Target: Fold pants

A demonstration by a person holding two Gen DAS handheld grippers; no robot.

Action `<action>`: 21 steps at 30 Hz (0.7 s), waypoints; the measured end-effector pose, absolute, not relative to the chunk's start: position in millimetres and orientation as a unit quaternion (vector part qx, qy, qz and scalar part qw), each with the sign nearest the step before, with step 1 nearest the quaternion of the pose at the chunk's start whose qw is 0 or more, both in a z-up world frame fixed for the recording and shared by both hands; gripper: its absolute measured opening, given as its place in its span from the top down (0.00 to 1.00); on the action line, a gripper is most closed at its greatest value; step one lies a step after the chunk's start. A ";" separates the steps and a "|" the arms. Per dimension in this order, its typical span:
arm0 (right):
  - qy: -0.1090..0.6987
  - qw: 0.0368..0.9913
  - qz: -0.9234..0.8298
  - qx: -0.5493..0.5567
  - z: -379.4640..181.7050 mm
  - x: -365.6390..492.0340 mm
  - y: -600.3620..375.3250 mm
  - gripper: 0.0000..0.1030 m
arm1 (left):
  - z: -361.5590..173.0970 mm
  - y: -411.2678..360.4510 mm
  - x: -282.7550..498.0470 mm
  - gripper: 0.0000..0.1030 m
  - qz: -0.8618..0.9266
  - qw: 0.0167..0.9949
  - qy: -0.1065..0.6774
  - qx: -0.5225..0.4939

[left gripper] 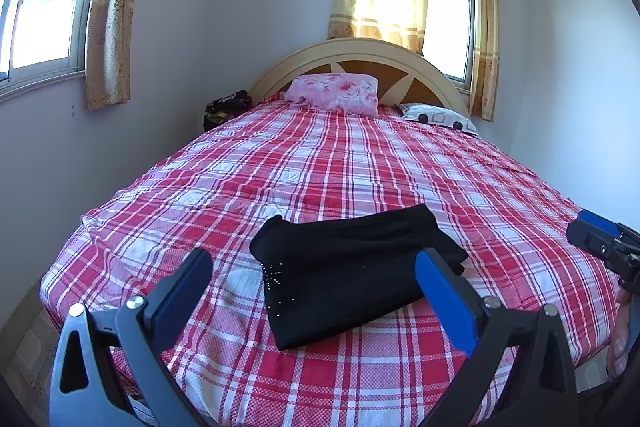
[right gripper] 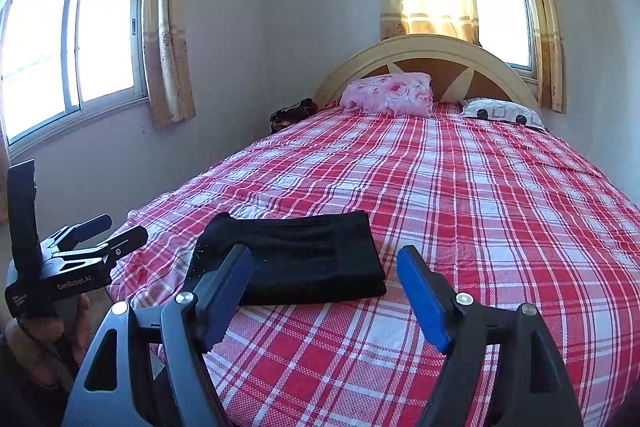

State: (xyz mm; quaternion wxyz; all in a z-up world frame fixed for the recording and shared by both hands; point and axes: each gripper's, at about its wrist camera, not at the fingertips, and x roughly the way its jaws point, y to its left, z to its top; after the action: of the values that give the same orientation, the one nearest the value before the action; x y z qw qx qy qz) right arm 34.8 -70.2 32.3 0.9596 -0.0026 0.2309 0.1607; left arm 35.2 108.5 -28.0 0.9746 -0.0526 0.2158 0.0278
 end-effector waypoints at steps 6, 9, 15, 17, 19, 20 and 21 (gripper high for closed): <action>0.231 0.959 0.161 -0.001 31.4 34.1 -70.2 0.25 | -27.9 108.2 34.9 0.00 0.027 0.974 0.217 -0.052; 0.229 0.960 0.161 -0.001 31.0 34.0 -71.1 0.25 | -27.4 107.6 34.6 0.00 0.028 0.974 0.217 -0.050; 0.226 0.961 0.157 0.003 30.1 33.0 -73.6 0.25 | -26.2 107.4 34.2 0.00 0.026 0.974 0.219 -0.050; 0.224 0.962 0.155 0.003 31.0 32.1 -74.5 0.25 | -25.4 107.4 33.9 0.00 0.029 0.974 0.218 -0.049; 0.222 0.963 0.154 0.003 31.4 31.7 -75.4 0.25 | -24.7 107.6 33.1 0.00 0.029 0.975 0.217 -0.049; 0.222 0.963 0.154 0.003 31.5 31.5 -75.6 0.25 | -25.0 107.6 33.3 0.00 0.030 0.974 0.218 -0.049; 0.222 0.963 0.153 0.003 31.2 31.5 -76.0 0.25 | -25.0 107.8 33.4 0.00 0.033 0.974 0.218 -0.049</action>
State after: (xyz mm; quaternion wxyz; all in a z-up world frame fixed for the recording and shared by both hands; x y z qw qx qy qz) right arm 31.5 -76.0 31.2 0.9629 0.0034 0.2222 0.1532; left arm 33.4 107.8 -25.0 0.9741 -0.0490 0.2183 0.0328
